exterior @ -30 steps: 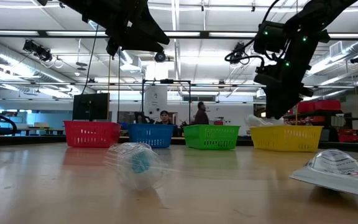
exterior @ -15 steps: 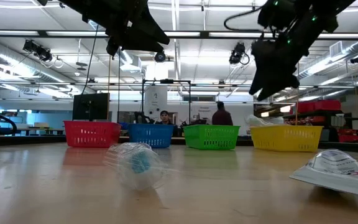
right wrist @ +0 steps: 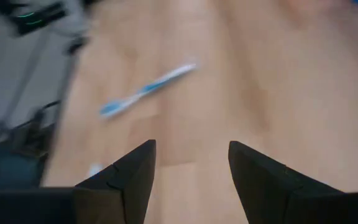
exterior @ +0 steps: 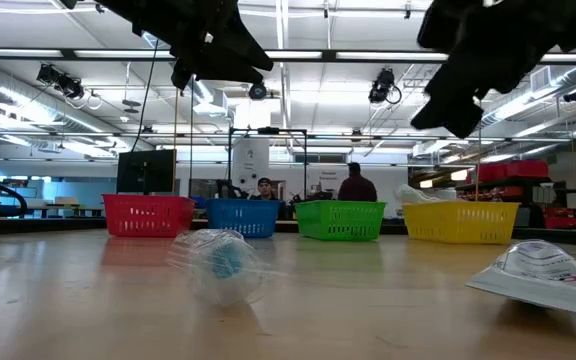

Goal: Pick & Place Travel size toiletries
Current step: Put the toothpaste into the red bin

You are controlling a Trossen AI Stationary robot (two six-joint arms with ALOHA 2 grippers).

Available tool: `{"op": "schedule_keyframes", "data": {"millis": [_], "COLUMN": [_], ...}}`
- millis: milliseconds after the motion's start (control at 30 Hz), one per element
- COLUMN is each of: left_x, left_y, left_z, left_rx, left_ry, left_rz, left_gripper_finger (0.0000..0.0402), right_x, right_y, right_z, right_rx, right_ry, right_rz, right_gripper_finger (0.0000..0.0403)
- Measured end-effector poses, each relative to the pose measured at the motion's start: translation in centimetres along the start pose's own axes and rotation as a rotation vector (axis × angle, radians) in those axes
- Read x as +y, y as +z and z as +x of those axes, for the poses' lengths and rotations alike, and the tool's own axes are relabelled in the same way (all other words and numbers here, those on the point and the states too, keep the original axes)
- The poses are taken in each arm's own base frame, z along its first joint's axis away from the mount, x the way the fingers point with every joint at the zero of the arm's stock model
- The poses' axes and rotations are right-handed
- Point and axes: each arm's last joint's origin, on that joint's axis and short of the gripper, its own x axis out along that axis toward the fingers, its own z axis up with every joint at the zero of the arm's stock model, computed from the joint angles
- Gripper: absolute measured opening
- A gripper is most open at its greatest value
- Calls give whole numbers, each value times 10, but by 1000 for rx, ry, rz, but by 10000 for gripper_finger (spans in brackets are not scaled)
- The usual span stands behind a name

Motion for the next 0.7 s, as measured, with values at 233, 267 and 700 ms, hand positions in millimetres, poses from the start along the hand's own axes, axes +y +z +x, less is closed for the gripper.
{"op": "schedule_keyframes", "data": {"millis": [233, 267, 700], "left_x": [0, 0, 0], "left_y": [0, 0, 0], "left_z": [0, 0, 0], "left_rx": [0, 0, -2], "left_ry": [0, 0, -1], "left_rz": [0, 0, -3], "left_gripper_finger": [153, 153, 153], "right_x": [17, 18, 27], "right_y": [-30, -33, -58], "right_z": [5, 6, 37], "right_rx": [22, 24, -13], "right_ry": [122, 114, 291], "right_rz": [-238, -255, -358], "right_gripper_finger": [210, 210, 210]}}
